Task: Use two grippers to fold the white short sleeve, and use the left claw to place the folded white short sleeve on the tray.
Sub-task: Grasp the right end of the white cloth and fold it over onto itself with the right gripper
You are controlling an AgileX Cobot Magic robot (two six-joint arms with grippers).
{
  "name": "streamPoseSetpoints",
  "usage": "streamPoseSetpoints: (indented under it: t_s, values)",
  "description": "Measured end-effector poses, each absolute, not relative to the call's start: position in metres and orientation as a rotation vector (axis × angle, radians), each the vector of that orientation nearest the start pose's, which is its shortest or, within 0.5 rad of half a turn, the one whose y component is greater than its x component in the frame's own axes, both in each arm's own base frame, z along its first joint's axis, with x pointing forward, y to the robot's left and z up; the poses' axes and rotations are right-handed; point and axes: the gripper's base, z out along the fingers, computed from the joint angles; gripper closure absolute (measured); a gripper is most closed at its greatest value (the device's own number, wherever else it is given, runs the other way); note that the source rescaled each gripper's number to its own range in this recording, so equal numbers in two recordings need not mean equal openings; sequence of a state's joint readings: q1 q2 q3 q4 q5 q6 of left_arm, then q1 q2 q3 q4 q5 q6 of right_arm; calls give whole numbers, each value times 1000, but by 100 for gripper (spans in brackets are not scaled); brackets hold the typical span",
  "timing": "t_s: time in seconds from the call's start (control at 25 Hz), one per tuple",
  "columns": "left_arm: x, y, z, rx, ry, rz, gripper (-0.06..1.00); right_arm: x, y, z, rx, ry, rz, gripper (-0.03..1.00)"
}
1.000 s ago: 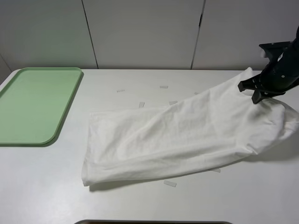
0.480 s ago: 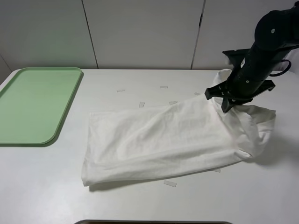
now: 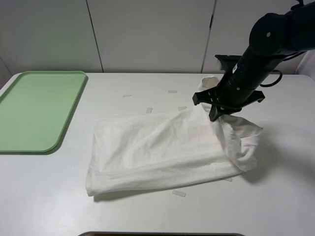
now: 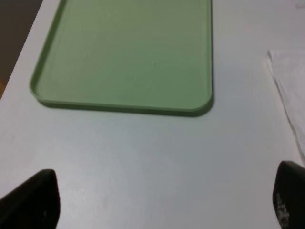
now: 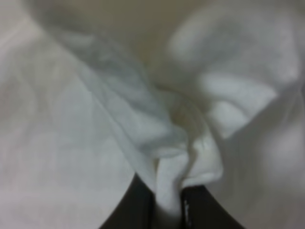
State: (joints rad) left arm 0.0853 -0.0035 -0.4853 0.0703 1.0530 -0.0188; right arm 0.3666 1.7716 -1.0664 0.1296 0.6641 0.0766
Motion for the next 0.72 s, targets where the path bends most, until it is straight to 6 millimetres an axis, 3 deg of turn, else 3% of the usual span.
streamPoseSetpoints:
  t_s: [0.32,0.4,0.52,0.6,0.72]
  values:
    - [-4,5,274,-109,2045,126,6,310,133,177,-300,2870,309,90]
    - [-4,5,274,-109,2045,126,6,307,138,178,-336,2888,402,77]
    - [-4,5,274,-109,2045,126,6,300,150,181,-482,2869,605,38]
    - [-4,5,274,-109,2045,126,6,298,155,183,-601,2819,681,20]
    - [-4,5,274,-109,2045,126,6,299,156,184,-707,2762,687,9]
